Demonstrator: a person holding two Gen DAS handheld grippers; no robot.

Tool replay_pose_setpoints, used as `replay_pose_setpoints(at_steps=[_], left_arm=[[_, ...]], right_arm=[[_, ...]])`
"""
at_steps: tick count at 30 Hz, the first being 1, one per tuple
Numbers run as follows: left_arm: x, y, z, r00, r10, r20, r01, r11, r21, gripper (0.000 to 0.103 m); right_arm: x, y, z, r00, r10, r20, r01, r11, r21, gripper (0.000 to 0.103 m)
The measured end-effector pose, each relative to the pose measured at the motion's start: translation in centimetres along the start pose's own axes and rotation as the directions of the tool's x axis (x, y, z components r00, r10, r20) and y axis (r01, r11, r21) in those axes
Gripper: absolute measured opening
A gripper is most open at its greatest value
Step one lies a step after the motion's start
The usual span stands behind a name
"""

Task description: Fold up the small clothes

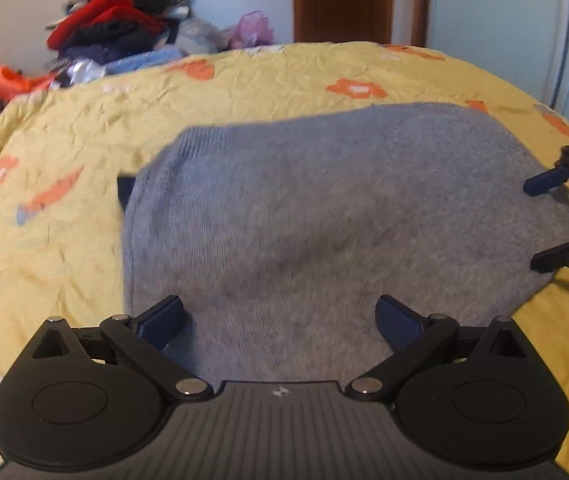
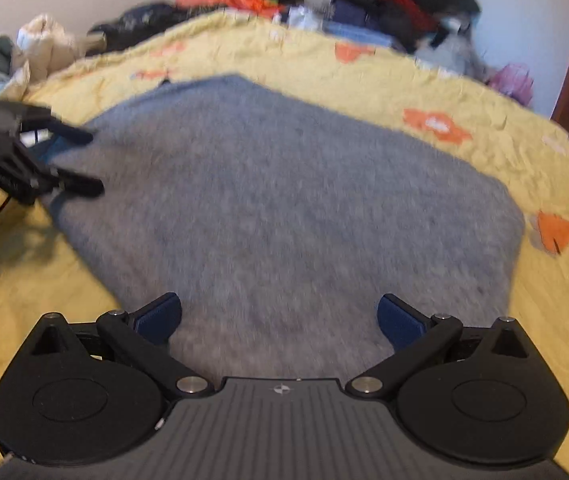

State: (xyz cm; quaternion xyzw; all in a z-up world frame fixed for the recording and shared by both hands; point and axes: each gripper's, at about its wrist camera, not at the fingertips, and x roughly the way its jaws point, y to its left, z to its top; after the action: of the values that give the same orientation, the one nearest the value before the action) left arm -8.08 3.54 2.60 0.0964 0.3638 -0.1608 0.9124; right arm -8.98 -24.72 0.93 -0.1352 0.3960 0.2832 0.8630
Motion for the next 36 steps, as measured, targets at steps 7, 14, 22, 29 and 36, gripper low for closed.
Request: replay_pose_setpoints(at_steps=[7,14,22,29,36], left_arm=[[5.8,0.5,7.1,0.991,0.034,0.129,-0.046,0.994,0.095,0.103],[10.9,5.7,6.5,0.997,-0.027,0.072,0.036,0.993,-0.114,0.103],[11.1,5.2,6.8,0.997,-0.024,0.075,0.032,0.994,-0.108,0.103],[10.9,5.2,6.6,0.997,-0.019,0.079,0.028,0.994,-0.11,0.103],[10.8,5.4,6.5,0.996,-0.02,0.089,0.031,0.992,-0.125,0.103]], right_arm=[[0.7,-3.5,6.6,0.984,-0.106,0.146,0.103,0.994,0.032,0.103],[6.0,-6.9,6.6,0.987,-0.153,0.038,0.15,0.986,0.069,0.103],[3.6,-8.5,5.6,0.979,-0.203,0.01,0.197,0.961,0.193,0.102],[3.8,-4.6,12.0,0.98,-0.037,0.196,-0.003,0.98,0.2,0.103],[12.0,-2.9,12.6,0.996,-0.02,0.088,0.003,0.983,0.181,0.103]])
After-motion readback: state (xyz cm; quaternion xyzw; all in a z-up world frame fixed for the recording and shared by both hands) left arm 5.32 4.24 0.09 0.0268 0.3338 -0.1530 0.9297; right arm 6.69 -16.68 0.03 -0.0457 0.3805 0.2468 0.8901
